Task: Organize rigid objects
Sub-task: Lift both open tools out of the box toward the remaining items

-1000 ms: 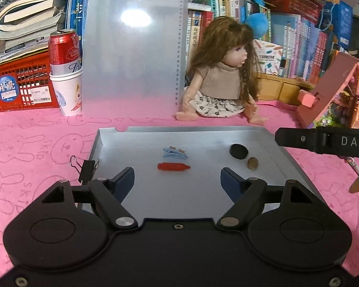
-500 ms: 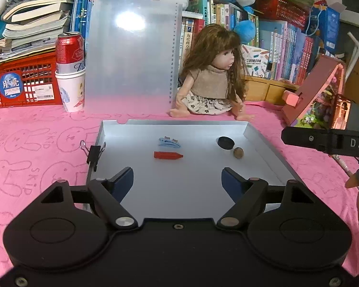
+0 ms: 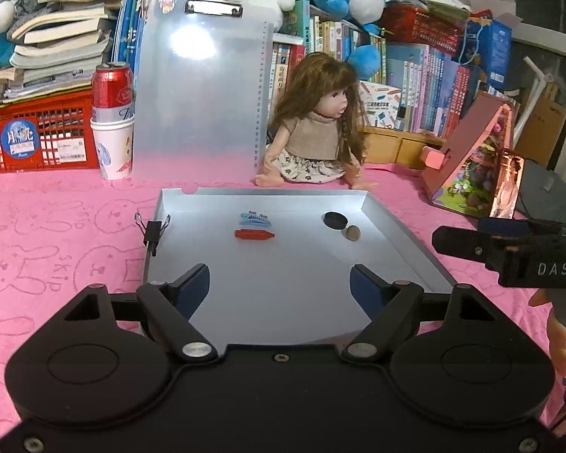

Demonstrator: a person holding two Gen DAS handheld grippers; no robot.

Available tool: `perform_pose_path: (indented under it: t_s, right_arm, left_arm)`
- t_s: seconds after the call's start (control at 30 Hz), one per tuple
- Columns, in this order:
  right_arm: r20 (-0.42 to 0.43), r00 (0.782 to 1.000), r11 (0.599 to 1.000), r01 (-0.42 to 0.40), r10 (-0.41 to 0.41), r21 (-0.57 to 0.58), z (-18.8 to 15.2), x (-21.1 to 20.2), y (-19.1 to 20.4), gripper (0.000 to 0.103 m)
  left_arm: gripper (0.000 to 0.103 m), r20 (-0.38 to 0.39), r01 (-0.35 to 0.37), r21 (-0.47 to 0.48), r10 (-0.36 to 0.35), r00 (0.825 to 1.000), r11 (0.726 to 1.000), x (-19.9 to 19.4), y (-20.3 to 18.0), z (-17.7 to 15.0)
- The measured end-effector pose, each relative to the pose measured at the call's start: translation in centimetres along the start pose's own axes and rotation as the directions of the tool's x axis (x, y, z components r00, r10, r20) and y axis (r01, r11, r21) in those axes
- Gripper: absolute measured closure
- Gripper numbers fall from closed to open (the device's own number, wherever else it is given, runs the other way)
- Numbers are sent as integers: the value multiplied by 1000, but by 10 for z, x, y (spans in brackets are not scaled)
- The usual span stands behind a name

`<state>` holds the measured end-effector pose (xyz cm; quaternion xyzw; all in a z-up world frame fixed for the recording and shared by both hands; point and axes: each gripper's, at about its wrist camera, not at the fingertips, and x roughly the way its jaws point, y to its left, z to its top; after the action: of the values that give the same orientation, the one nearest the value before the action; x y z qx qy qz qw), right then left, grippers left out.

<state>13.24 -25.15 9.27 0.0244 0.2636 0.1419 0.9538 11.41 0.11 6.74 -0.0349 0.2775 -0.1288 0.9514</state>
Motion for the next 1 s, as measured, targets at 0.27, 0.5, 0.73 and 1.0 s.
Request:
perform_pose_path:
  t_s: [0.27, 0.5, 0.73, 1.0]
  right_arm:
    - [22, 1000, 997, 14, -13, -74, -16, -16, 8, 0]
    - [23, 1000, 994, 17, -15, -108, -36, -28, 11, 0]
    - [6, 1000, 988, 7, -6, -157, -63, -38, 14, 0]
    - [-22, 999, 991, -33, 30, -133, -85, -43, 9, 0]
  left_arm:
    - [22, 10, 14, 30, -14, 1000, 999, -19, -3, -14]
    - [22, 7, 15, 55, -16, 1000, 998, -35, -1, -29]
    - [22, 2, -5, 71, 5, 1000, 997, -50, 2, -48]
    - [29, -61, 3, 77, 2, 998, 997, -50, 9, -75]
